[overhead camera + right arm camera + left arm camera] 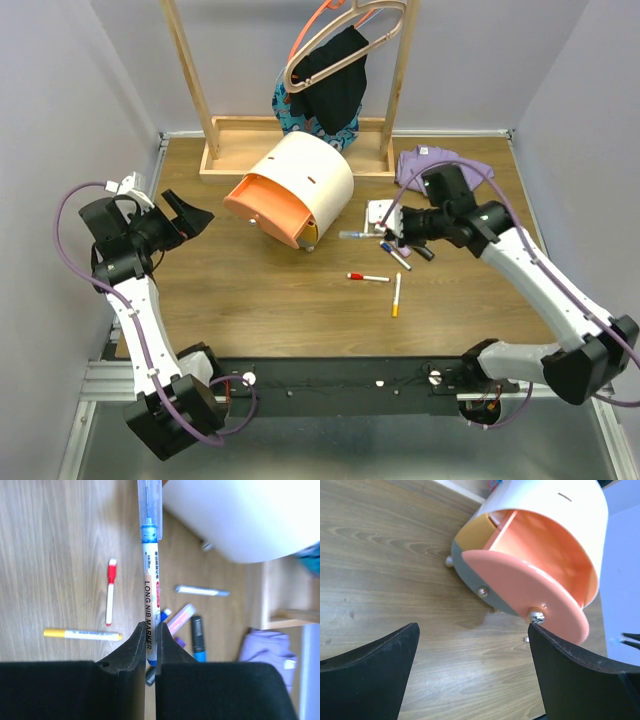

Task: Sort the stationery into containers
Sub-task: Pick up the pen from the center of the board, then place the pen in the drawer.

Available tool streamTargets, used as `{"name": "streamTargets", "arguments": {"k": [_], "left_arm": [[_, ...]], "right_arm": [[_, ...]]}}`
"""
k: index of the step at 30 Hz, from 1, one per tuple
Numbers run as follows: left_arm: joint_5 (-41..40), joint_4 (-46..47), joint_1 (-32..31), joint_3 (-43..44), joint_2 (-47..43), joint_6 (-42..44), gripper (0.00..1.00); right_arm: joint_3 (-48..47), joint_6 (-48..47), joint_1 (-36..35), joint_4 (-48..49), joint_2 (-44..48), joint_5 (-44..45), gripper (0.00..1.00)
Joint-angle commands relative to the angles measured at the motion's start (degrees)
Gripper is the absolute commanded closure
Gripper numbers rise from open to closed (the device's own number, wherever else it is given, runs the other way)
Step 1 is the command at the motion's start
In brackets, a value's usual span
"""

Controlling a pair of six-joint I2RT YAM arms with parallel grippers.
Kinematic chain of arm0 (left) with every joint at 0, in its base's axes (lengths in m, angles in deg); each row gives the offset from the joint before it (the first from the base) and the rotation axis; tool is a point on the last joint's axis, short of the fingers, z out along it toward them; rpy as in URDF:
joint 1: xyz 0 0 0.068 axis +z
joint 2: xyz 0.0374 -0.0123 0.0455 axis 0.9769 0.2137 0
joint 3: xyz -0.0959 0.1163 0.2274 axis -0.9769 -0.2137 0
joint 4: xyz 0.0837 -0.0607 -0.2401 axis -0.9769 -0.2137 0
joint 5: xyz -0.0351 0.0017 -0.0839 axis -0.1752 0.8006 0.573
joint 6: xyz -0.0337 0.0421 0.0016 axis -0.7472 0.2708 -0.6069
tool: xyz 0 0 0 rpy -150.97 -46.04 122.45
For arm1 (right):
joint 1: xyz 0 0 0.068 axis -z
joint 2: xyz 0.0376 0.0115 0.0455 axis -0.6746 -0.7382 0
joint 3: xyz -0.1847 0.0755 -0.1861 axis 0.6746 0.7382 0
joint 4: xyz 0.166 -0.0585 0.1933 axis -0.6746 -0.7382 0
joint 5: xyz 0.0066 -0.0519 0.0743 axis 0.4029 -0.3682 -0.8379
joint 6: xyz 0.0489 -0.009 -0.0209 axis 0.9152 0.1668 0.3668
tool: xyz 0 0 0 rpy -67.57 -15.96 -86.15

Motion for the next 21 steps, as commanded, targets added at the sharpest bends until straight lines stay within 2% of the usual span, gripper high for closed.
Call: {"name": "streamTargets", "arguments": {"k": [1, 2, 8, 13, 21], "left_arm": [[1.31, 5.14, -1.02, -1.53, -2.67, -3.26, 0.01], [1.05, 4.88, -1.02, -1.71, -2.84, -3.78, 0.01], [1.14, 3.22, -1.02, -1.71, -5.04, -4.94, 0.01], [-0.09, 1.8, -1.11, -0.21, -6.09, -4.05, 0.01], [-0.62, 1.02, -0.06, 0.05, -6.62, -4.05, 0.01]], "right_arm": [[-9.08, 11.28, 0.18, -2.17, 1.53, -4.83, 0.95], [-12.93, 17.74, 0.18, -0.75, 0.04, -5.27, 0.96], [-28.86, 40.43, -0.17, 4.53, -14.28, -8.61, 0.97], [-39.58, 47.59, -5.61, 4.44, -24.4, -8.0, 0.97], [-43.11, 59.02, -7.82, 6.73, -31.17, -9.49, 0.97]]}}
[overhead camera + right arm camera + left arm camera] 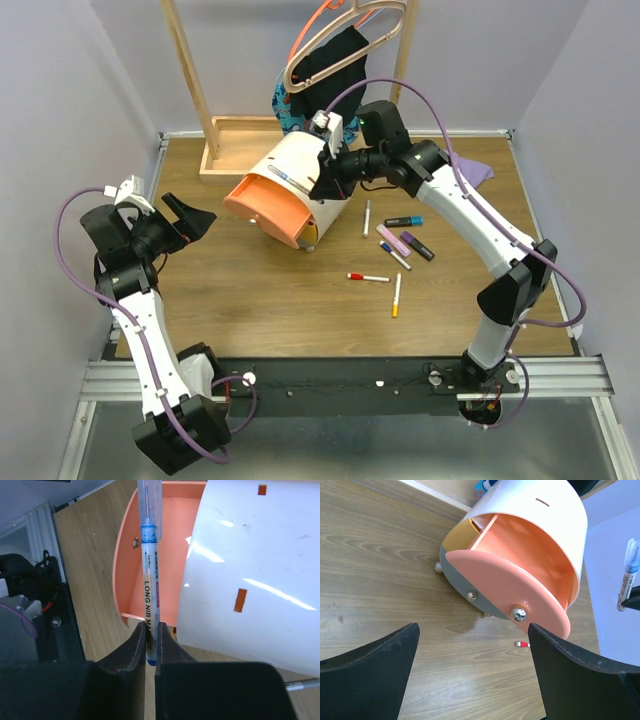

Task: Sort the stationery into containers
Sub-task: Place the pen in the drawer.

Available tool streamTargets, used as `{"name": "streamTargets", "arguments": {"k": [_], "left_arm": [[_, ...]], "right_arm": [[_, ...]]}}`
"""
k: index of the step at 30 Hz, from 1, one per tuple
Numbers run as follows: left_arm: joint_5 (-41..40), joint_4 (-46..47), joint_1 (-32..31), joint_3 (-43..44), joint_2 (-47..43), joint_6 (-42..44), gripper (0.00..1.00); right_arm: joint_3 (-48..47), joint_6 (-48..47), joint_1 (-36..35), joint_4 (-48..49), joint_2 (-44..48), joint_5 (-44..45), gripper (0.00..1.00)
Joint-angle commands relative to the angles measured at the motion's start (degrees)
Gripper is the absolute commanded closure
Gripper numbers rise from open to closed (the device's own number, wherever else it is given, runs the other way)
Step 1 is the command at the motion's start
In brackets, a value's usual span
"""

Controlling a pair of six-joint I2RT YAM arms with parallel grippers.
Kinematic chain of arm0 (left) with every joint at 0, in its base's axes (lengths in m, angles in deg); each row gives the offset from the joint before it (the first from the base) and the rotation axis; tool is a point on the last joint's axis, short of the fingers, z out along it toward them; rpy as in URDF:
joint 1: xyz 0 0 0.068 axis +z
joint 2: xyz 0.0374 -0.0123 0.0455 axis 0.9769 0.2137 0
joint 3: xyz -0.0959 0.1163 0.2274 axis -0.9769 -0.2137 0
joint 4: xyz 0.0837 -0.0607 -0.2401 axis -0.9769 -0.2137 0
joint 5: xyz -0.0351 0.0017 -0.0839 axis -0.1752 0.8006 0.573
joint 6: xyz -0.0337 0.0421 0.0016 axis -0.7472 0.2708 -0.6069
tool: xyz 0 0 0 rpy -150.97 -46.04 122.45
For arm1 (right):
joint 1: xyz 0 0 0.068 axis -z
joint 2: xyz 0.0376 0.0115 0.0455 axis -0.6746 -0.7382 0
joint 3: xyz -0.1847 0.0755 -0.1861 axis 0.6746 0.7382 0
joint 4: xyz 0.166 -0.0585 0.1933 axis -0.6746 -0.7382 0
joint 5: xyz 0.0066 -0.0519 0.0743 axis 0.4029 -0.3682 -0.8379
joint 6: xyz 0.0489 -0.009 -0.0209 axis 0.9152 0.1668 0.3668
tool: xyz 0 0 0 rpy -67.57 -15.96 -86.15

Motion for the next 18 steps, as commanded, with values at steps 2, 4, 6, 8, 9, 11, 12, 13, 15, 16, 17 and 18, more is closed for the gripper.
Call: {"name": "streamTargets", "arguments": {"k": [2, 4, 6, 8, 9, 11, 12, 13, 15, 16, 17, 18], "left_arm": [[-0.65, -1.74, 0.51, 2.17, -1.23, 0.56, 0.01], [-0.47, -1.92, 0.6, 2.08, -1.22, 0.47, 0.01], [-0.47, -1.83, 0.6, 1.65, -1.31, 0.39, 0.01], [-0.38, -1.31, 0.6, 1.03, -1.31, -0.23, 0.01], [-0.47, -1.04, 0.6, 0.59, -1.49, -0.32, 0.01], [-0.56, -0.95, 0.77, 0.33, -1.58, -0.58, 0.01], [-0.56, -1.13, 0.86, 0.24, -1.66, -0.67, 0.01], [-0.65, -1.22, 1.04, 0.24, -1.75, -0.58, 0.01], [-0.65, -1.65, 0.95, 0.32, -1.84, -0.41, 0.01], [-0.73, -1.74, 1.04, 0.33, -1.93, -0.14, 0.01], [-0.91, -1.74, 1.13, 0.33, -1.93, -0.23, 0.01], [-0.91, -1.57, 1.04, 0.15, -2.02, -0.14, 0.01]], "right_arm": [[-2.68, 10.88, -0.3, 3.06, -2.91, -2.5, 0.97], [-2.94, 11.41, -0.56, 3.94, -3.89, -2.76, 0.97], [-3.38, 12.55, -0.82, 4.73, -5.55, -2.68, 0.97], [-4.08, 12.99, -1.18, 5.17, -6.96, -3.11, 0.97], [-4.87, 13.26, -1.35, 5.17, -8.36, -3.46, 0.97], [-5.75, 13.96, -1.62, 5.26, -9.51, -3.64, 0.97], [-6.1, 14.05, -1.79, 5.26, -10.39, -3.73, 0.97], [-6.63, 14.23, -1.88, 5.26, -10.66, -3.73, 0.96], [-6.9, 14.84, -1.97, 5.17, -10.92, -3.82, 0.89], [-6.9, 14.84, -2.06, 5.0, -10.4, -3.47, 0.74], [-6.55, 14.67, -1.97, 4.82, -9.87, -3.12, 0.68], [-6.2, 14.32, -2.06, 4.56, -9.35, -2.59, 0.64]]}}
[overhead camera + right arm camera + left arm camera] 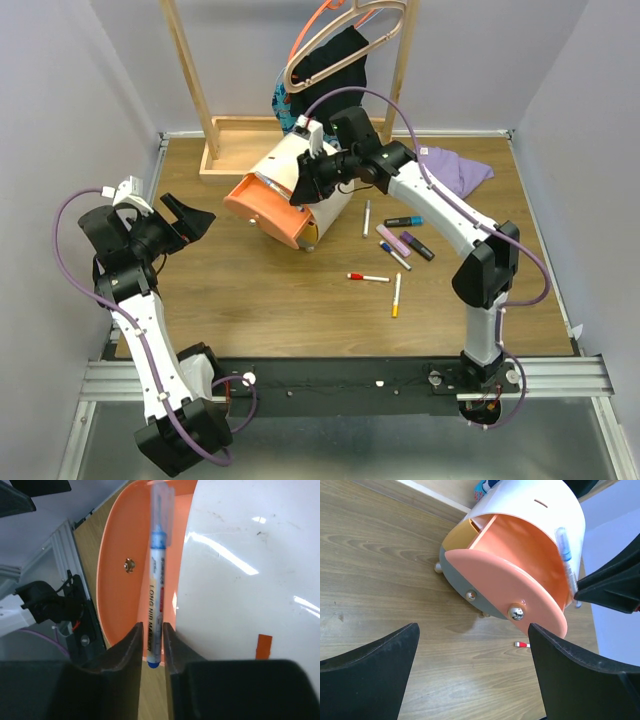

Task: Sort the stationery into containers
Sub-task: Place the pen in the drawer, then pick up the pen from the center of the board.

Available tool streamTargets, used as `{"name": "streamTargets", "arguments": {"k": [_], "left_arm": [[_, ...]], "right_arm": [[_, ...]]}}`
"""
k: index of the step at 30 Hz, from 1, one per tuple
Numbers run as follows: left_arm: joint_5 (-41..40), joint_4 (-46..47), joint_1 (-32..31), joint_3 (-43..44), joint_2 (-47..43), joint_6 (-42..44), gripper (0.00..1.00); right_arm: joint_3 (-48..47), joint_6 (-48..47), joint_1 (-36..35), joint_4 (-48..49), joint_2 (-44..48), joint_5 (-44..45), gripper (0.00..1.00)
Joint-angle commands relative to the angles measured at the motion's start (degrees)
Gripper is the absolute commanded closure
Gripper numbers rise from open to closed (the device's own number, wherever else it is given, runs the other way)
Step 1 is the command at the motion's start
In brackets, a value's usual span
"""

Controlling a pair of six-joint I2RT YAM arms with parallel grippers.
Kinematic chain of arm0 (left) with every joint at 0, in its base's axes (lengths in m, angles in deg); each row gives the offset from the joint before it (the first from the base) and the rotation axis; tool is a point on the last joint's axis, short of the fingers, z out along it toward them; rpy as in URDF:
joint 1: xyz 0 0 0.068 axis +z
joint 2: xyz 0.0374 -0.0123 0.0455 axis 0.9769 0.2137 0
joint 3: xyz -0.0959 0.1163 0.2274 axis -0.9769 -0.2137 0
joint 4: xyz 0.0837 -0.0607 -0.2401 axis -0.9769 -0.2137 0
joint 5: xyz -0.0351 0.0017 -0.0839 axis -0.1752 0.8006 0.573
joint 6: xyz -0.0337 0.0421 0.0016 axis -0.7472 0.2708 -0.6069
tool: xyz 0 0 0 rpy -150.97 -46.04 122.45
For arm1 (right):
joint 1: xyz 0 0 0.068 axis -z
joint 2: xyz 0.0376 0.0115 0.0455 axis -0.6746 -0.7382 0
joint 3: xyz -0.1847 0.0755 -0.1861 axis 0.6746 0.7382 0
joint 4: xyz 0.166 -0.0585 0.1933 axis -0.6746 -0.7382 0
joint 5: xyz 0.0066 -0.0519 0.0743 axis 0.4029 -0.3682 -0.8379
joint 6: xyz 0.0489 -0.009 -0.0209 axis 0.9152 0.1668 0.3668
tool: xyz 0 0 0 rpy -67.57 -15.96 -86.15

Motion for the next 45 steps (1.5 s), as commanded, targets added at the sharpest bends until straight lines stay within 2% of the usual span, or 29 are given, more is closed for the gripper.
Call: {"name": "streamTargets", "arguments": {"k": [1, 4, 5, 7, 8, 9, 12, 13, 14, 17, 20, 31, 45], "left_arm": [[-0.97, -0.39, 0.62, -0.46, -1.25, -0.18, 0.01], [-0.63, 0.31, 0.71, -0.99, -1.43, -0.89, 0.01], [-0.62, 0.4, 0.8, -0.99, -1.43, -1.15, 0.01], [-0.54, 0.58, 0.89, -0.99, -1.6, -1.24, 0.01], [-0.45, 0.49, 0.89, -0.9, -1.6, -1.15, 0.01], [-0.36, 0.58, 0.8, -0.82, -1.52, -1.15, 0.01], [-0.27, 1.1, 0.89, -1.16, -1.52, -1.33, 0.01], [-0.19, 1.19, 0.8, -1.43, -1.6, -1.33, 0.01], [-0.18, 1.19, 0.89, -1.52, -1.52, -1.33, 0.01], [-0.01, 0.76, 0.8, -1.69, -1.69, -0.8, 0.01], [-0.36, -0.73, 0.89, -1.43, -1.95, 0.6, 0.01], [-1.68, -4.61, 2.03, -1.69, -3.01, 3.42, 0.01], [-2.03, -7.5, 5.02, -0.9, -2.4, 5.35, 0.01]], "right_arm": [[-1.52, 0.09, -0.5, -0.55, 3.2, 0.99, 0.59], [1.72, -4.3, -0.33, -3.53, 7.16, 3.63, 0.56], [3.3, -7.62, -0.42, -4.24, 11.0, 4.51, 0.55], [9.89, -11.76, -0.42, -6.69, 14.62, 6.27, 0.54], [12.26, -18.13, -0.42, -7.84, 18.82, 6.19, 0.54], [19.24, -21.68, -0.33, -8.73, 20.69, 6.45, 0.54], [30.97, -35.39, -0.33, -9.26, 29.8, 9.87, 0.54], [38.57, -38.64, -0.42, -8.04, 31.76, 12.05, 0.54], [41.78, -43.37, -0.42, -7.16, 33.17, 13.03, 0.54], [50.06, -49.98, -0.33, -4.96, 36.08, 15.59, 0.55], [54.71, -51.5, -0.42, -2.06, 35.13, 17.61, 0.55], [57.28, -54.85, -0.42, 5.5, 27.13, 19.72, 0.56], [54.47, -57.4, -0.42, 12.01, 17.55, 12.87, 0.56]]}}
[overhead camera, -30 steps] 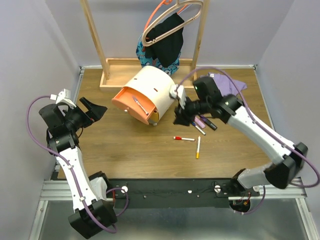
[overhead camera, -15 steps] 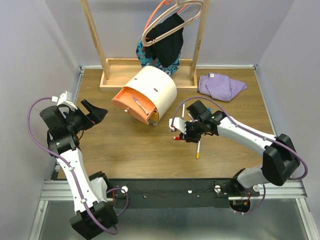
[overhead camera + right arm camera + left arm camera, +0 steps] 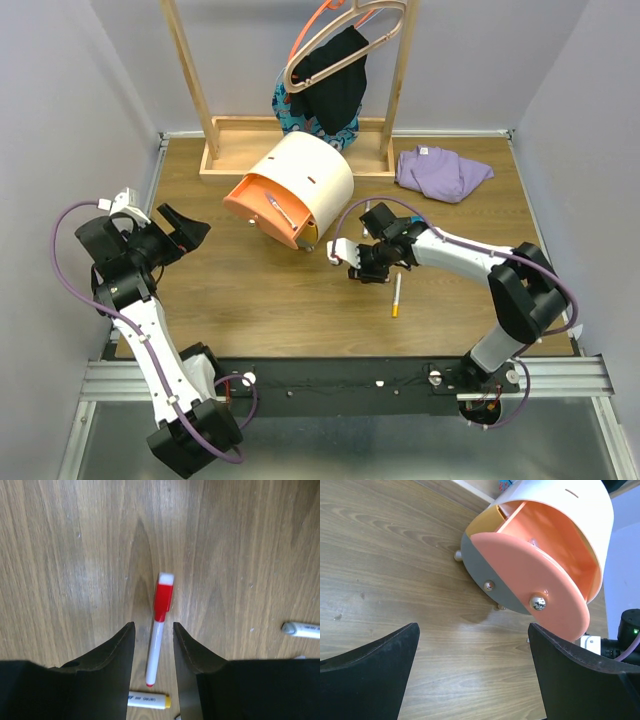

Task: Sort the stationery into containers
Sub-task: Pick up the pen from the center of the board.

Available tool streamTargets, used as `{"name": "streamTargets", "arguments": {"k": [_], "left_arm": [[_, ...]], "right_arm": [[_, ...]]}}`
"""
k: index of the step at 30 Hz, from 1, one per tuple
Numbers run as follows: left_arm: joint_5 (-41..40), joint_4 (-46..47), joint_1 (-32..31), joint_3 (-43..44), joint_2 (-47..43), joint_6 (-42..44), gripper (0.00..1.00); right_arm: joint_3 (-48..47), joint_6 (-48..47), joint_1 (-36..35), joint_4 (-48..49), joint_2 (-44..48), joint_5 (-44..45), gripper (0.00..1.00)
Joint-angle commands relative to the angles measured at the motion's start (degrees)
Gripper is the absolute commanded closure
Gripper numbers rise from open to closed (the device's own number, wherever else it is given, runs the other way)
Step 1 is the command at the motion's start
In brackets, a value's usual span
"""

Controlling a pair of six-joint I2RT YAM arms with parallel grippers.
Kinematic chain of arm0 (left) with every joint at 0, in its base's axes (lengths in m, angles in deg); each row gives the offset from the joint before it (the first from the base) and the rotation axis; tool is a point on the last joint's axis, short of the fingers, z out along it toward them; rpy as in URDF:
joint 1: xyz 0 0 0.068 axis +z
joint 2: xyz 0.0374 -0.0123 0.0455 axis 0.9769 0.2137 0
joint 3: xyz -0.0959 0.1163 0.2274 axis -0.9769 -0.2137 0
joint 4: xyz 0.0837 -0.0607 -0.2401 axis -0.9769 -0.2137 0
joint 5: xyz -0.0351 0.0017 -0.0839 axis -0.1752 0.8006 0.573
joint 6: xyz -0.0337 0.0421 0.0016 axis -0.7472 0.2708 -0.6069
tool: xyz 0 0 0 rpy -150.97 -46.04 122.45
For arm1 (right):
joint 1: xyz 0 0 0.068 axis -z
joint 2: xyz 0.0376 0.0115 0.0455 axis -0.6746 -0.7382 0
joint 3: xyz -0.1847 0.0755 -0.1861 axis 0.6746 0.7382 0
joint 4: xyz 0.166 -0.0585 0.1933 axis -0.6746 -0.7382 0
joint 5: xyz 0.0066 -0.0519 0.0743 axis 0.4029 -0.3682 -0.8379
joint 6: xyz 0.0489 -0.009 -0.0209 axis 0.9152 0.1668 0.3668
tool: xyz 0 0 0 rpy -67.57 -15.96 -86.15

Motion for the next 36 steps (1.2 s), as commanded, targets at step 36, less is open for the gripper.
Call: {"name": "streamTargets", "arguments": {"k": [36], "left_arm": [[3.04, 6.37, 3.15, -4.29, 1.46, -6.25, 0.01]], "right_arm": [[-20.73, 11.53, -0.28, -11.47, 17.8, -14.99, 0.87]]}}
